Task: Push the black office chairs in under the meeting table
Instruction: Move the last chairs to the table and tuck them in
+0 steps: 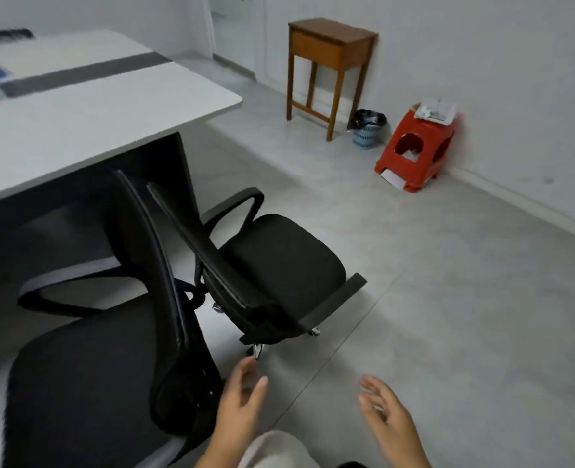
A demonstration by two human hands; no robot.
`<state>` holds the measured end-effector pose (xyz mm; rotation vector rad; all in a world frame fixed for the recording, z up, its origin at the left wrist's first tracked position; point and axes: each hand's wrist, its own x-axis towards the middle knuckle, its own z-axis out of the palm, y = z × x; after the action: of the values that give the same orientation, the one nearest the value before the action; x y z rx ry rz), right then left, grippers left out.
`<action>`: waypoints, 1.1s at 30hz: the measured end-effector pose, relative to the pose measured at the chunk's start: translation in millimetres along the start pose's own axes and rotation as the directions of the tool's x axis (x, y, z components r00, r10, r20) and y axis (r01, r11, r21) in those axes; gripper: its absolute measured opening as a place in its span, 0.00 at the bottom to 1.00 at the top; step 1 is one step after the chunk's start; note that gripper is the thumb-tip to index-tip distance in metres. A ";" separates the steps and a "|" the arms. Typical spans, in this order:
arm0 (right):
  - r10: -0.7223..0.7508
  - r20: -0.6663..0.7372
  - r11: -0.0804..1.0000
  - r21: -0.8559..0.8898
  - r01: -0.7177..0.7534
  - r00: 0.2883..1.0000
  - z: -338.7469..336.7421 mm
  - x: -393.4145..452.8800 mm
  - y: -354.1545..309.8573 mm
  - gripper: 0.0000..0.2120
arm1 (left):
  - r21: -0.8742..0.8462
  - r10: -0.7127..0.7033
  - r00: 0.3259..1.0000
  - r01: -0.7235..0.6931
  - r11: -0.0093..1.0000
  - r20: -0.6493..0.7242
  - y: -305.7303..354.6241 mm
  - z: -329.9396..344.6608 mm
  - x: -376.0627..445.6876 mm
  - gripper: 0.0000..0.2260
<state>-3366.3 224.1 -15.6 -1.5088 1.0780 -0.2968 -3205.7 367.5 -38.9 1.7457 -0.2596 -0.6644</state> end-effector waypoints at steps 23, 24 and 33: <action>-0.462 0.864 -0.018 0.217 0.976 -0.200 226.7 227.4 -264.7 0.27 | 0.653 0.616 0.217 0.269 0.708 -0.757 136.0 -15.9 71.4 0.12; -0.418 0.863 -0.134 0.252 0.958 -0.285 244.4 226.6 -270.1 0.27 | 0.638 0.571 0.293 0.443 0.630 -0.767 135.3 -18.4 72.0 0.15; -0.295 0.686 -0.502 0.482 0.718 -0.666 301.4 210.6 -275.4 0.15 | 0.541 0.459 0.389 0.798 0.266 -0.799 120.2 -43.7 47.6 0.18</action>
<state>-2914.2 226.1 66.1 -2.3581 -1.7583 -0.4357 -3122.4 345.0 66.8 3.1577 0.6207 0.7030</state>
